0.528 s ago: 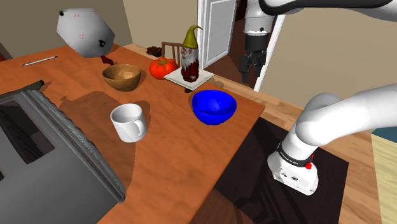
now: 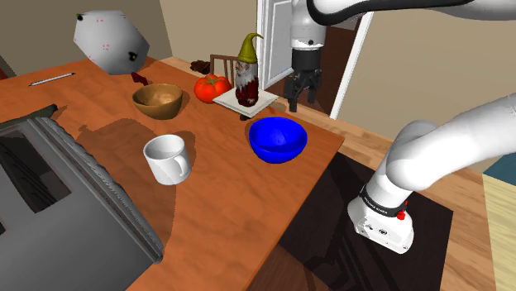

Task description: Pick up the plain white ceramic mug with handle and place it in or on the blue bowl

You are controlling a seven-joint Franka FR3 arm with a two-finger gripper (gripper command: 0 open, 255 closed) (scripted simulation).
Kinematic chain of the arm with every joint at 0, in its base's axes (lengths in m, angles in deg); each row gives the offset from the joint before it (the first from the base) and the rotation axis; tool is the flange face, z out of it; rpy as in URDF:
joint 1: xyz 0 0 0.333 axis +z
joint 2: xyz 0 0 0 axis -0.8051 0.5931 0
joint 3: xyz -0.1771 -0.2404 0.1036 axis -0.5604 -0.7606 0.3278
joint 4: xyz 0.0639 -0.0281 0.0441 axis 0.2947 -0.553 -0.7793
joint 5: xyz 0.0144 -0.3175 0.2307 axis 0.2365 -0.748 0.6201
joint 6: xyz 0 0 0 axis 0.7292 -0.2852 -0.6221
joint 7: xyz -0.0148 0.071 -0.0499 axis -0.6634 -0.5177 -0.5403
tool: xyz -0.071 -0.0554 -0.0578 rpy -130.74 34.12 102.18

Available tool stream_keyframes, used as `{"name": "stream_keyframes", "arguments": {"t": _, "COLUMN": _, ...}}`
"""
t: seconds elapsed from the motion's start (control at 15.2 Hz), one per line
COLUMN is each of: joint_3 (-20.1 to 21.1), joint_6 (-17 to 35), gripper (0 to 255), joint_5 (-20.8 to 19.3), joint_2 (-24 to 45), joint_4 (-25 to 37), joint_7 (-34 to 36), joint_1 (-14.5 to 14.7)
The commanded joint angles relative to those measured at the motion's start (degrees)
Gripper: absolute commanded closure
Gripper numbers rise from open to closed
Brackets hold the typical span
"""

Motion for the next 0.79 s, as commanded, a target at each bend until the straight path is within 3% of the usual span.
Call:
{"name": "stream_keyframes", "arguments": {"t": 0.0, "joint_3": 1.9, "joint_6": 1.6, "gripper": 0, "joint_5": 0.8, "joint_2": 2.8, "joint_4": 1.8, "joint_7": 1.7, "joint_1": 0.7}}
{"name": "stream_keyframes", "arguments": {"t": 0.73, "joint_3": 12.1, "joint_6": 8.3, "gripper": 0, "joint_5": 0.3, "joint_2": 22.0, "joint_4": 17.4, "joint_7": 12.8, "joint_1": 4.1}}
